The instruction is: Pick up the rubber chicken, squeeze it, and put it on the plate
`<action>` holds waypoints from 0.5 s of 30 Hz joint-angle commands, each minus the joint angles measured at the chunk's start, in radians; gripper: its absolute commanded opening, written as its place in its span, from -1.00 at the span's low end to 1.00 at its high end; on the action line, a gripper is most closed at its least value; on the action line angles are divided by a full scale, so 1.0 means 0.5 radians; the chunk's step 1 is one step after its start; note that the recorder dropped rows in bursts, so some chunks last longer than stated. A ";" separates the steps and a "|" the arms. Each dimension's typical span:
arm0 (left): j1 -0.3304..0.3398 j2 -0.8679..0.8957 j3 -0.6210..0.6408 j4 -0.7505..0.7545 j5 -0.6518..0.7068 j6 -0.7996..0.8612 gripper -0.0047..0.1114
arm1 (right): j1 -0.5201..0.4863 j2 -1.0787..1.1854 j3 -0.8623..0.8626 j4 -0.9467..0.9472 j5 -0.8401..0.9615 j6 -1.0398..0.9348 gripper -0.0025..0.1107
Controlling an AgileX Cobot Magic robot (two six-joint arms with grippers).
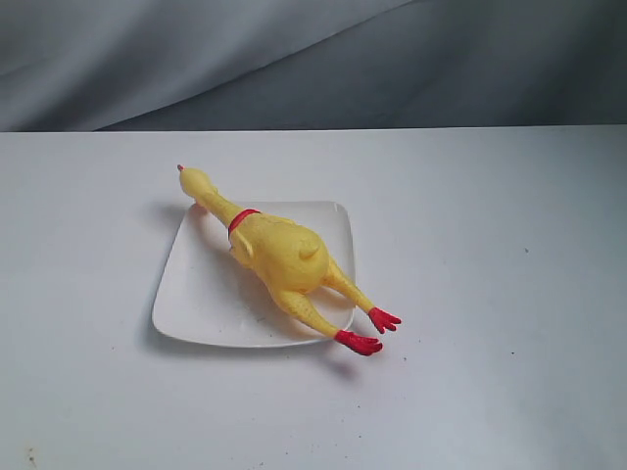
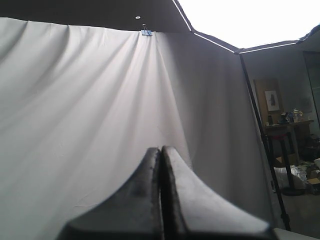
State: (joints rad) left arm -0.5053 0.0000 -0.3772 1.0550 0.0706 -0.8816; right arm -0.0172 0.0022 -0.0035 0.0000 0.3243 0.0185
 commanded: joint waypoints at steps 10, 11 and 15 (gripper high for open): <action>-0.013 0.000 0.010 -0.007 0.012 -0.003 -0.92 | -0.013 -0.004 0.007 -0.014 0.019 -0.016 -0.96; -0.013 0.000 0.010 -0.007 0.012 -0.003 -0.92 | -0.013 -0.004 0.007 -0.014 0.019 -0.016 -0.96; -0.013 0.000 0.010 -0.007 0.012 -0.003 -0.92 | -0.013 -0.004 0.007 -0.014 0.019 -0.016 -0.96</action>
State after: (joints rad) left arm -0.5053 0.0000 -0.3772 1.0550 0.0706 -0.8796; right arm -0.0172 0.0022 -0.0035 0.0000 0.3355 0.0185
